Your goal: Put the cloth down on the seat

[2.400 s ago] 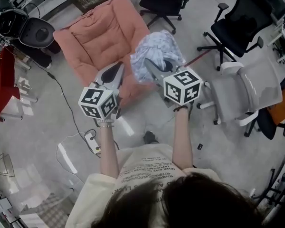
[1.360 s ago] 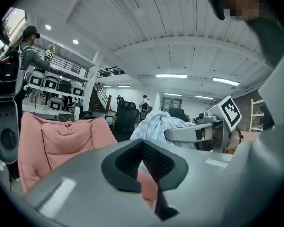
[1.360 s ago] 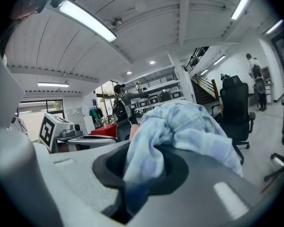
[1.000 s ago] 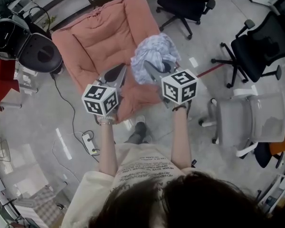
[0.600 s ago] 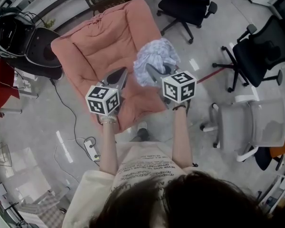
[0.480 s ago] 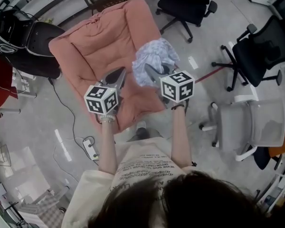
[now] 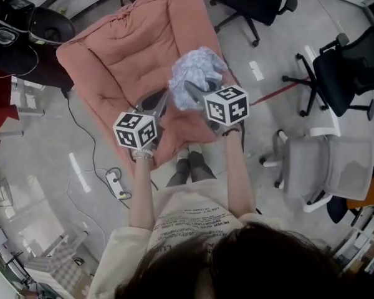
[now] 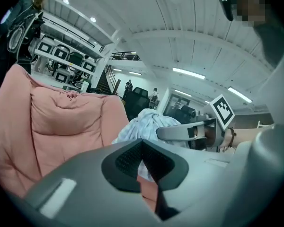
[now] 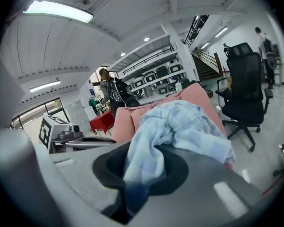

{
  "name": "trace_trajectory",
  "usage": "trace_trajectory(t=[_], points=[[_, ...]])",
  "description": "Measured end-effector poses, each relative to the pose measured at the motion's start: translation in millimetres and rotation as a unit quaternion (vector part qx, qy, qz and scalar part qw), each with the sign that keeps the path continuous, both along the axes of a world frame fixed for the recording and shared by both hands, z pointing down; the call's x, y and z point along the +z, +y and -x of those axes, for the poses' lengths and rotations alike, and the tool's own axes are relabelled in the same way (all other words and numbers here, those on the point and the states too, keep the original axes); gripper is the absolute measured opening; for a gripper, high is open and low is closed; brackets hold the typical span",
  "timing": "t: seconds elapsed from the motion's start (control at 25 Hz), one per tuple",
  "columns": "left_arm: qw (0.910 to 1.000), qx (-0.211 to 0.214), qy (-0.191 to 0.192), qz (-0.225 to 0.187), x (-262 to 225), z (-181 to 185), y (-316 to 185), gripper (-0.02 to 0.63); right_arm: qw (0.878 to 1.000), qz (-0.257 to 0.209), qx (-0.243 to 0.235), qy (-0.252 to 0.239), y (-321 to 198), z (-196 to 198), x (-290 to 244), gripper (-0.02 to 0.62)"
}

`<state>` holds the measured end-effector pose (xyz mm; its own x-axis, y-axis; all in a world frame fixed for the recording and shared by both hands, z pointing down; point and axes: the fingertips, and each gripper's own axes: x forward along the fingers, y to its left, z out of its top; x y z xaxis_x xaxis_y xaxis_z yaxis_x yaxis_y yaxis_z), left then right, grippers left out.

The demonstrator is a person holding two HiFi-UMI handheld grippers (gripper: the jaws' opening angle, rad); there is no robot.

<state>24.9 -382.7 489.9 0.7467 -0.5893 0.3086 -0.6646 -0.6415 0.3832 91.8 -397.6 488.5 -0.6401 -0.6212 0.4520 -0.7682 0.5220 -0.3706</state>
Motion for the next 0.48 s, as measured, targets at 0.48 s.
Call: trace_trajectory(t=[0.48], points=[[0.9970,-0.006,-0.019,0.075,91,-3,-35,-0.003,0.993,0.053,-0.093,0.044,-46,9,84,0.071]])
